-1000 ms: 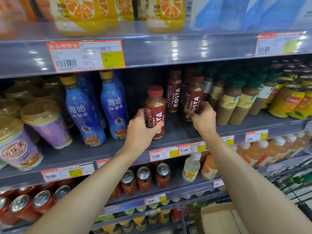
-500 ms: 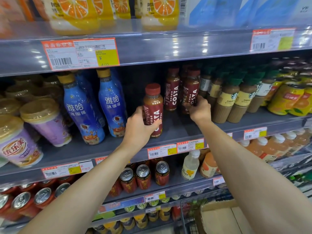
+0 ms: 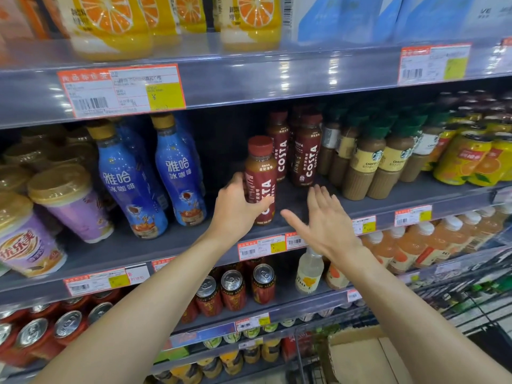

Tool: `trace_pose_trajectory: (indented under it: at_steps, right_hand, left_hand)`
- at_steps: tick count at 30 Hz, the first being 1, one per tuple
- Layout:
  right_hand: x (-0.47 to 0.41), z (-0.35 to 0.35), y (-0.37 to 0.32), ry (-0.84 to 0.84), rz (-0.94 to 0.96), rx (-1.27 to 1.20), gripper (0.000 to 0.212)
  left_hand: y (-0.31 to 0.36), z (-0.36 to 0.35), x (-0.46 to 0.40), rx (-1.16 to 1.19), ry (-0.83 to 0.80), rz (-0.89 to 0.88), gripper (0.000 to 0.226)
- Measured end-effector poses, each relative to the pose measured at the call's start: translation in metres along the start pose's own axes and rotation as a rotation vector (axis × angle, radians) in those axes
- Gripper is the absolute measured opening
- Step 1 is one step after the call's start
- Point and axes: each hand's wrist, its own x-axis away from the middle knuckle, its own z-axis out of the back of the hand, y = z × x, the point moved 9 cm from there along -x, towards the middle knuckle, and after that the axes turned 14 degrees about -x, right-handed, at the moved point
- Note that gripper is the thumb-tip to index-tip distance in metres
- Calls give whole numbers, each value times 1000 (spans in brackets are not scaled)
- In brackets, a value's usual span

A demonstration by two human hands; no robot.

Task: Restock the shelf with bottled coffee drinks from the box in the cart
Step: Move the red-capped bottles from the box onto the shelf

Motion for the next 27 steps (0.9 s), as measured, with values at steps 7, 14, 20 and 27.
trace_pose_trajectory:
  at_steps: [7, 14, 20, 27]
  right_hand:
    - [2, -5, -7, -49, 67, 115, 113]
    - [2, -6, -2, -46, 60, 94, 110]
    - [2, -7, 0, -32, 44, 87, 107]
    - [1, -10, 2, -4, 36, 61, 98]
  left_hand:
    - [3, -13, -7, -18, -18, -23, 57]
    - [14, -33, -21, -36, -41, -18, 58]
    - [23, -45, -34, -47, -40, -5, 65]
    - [38, -55, -56, -45, -43, 41, 61]
